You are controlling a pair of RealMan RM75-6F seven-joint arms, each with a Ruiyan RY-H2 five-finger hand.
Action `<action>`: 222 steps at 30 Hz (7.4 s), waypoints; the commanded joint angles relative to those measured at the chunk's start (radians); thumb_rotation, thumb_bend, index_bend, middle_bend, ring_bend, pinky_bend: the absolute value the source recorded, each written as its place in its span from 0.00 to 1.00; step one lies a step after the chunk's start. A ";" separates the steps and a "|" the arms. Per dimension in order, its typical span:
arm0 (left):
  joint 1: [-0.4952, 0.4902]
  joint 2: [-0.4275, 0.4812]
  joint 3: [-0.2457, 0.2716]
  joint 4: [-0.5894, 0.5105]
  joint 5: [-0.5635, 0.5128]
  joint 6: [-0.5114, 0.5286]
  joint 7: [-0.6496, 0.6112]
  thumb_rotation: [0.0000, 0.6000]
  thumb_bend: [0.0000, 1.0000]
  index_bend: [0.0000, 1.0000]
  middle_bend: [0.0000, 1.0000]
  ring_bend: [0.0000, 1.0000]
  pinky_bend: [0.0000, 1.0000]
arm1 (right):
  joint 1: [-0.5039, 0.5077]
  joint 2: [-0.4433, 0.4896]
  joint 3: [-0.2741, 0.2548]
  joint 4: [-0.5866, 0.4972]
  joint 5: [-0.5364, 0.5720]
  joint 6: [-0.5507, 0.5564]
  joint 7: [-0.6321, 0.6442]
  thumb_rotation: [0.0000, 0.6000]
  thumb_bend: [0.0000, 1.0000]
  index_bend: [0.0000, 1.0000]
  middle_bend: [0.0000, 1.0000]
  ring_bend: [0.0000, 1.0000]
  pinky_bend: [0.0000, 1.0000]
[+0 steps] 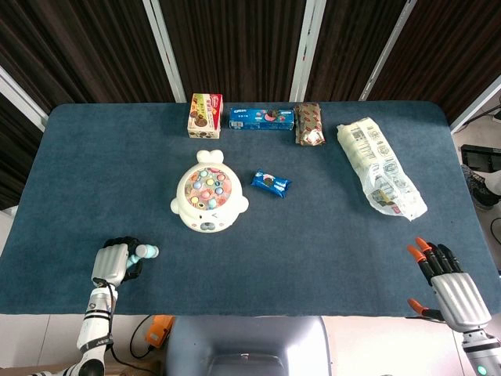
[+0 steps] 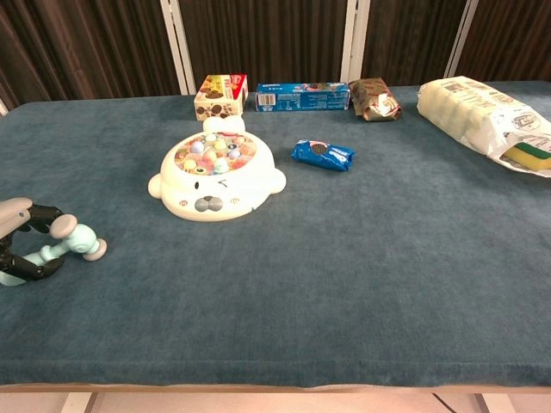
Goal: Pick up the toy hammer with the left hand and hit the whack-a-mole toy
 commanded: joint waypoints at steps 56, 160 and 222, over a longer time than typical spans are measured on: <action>-0.001 0.002 0.037 0.031 0.041 0.008 -0.056 1.00 0.50 0.45 0.36 0.30 0.22 | -0.004 0.002 -0.002 0.003 -0.004 0.004 0.004 1.00 0.32 0.00 0.00 0.00 0.00; -0.429 -0.322 -0.215 0.649 0.181 -0.219 -0.310 1.00 0.88 0.85 1.00 1.00 1.00 | -0.006 0.024 0.015 0.003 0.037 -0.003 0.039 1.00 0.32 0.00 0.00 0.00 0.00; -0.197 -0.249 0.043 0.686 0.354 -0.050 -0.436 1.00 0.84 0.85 0.99 1.00 1.00 | -0.008 0.018 0.004 -0.001 0.012 -0.001 0.031 1.00 0.32 0.00 0.00 0.00 0.00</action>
